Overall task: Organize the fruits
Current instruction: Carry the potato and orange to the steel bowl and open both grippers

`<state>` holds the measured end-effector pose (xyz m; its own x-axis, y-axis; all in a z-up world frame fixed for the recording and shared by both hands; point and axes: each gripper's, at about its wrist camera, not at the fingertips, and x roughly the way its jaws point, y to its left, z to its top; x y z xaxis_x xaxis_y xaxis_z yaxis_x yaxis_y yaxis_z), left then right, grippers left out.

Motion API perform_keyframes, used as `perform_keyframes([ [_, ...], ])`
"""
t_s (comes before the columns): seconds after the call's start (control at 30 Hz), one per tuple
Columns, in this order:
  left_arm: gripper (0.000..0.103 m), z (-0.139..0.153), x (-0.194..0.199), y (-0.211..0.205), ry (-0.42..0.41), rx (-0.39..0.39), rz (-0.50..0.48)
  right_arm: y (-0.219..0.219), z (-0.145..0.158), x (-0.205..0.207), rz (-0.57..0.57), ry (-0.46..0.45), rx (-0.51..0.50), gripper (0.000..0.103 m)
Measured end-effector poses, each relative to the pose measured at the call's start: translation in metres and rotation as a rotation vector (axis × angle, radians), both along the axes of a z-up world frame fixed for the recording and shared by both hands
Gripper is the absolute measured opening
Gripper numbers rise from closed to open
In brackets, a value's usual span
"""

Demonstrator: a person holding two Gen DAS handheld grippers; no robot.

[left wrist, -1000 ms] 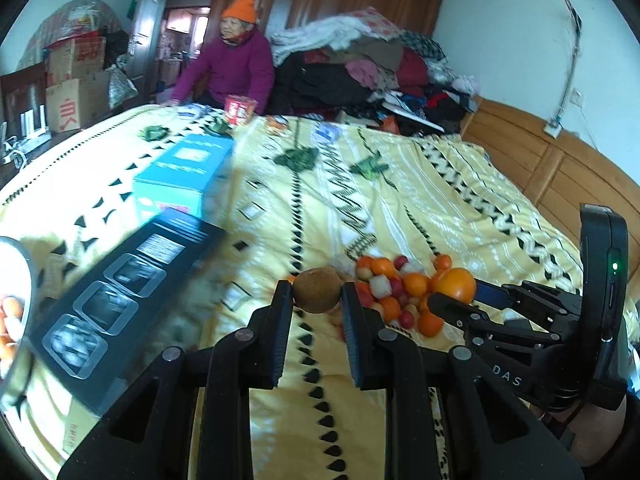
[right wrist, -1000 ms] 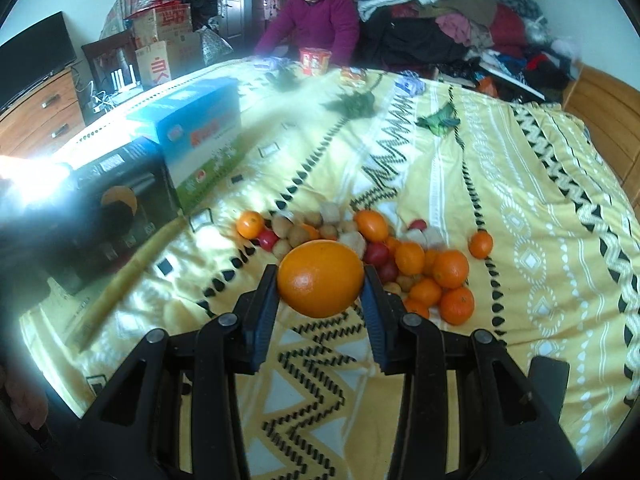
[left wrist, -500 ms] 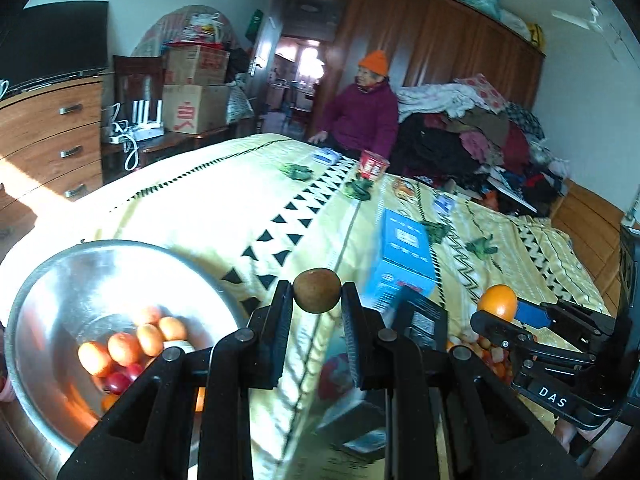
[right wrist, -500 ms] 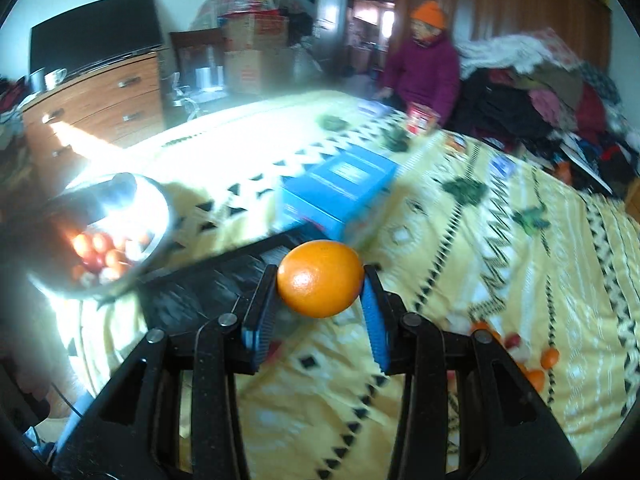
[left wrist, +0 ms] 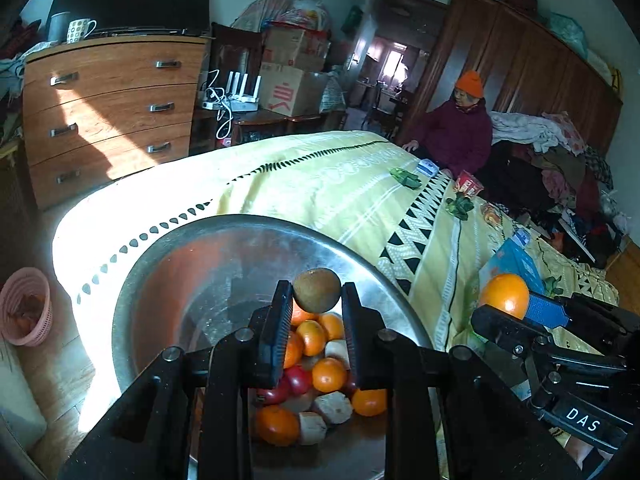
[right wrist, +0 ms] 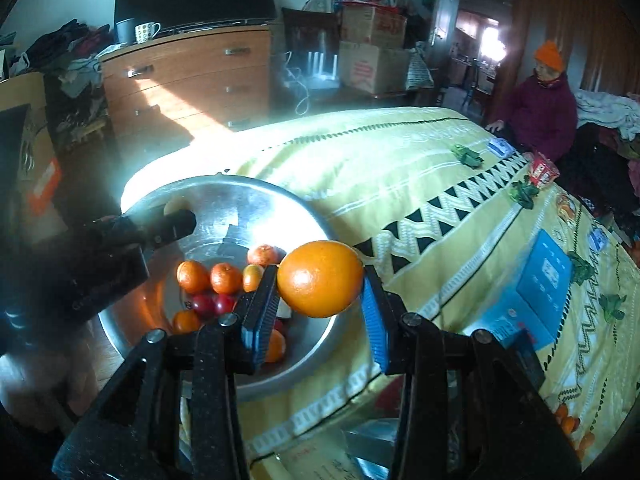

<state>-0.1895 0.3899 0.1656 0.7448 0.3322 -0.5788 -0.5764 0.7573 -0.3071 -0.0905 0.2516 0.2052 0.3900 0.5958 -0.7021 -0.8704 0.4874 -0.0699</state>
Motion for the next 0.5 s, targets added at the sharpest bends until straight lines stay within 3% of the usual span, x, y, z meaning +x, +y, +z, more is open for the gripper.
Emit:
perform_keyframes([
  [0.5, 0.024, -0.027, 0.007, 0.023, 0.055, -0.050, 0.018, 0.037, -0.030, 0.004, 0.039, 0.124, -0.057, 0.041],
])
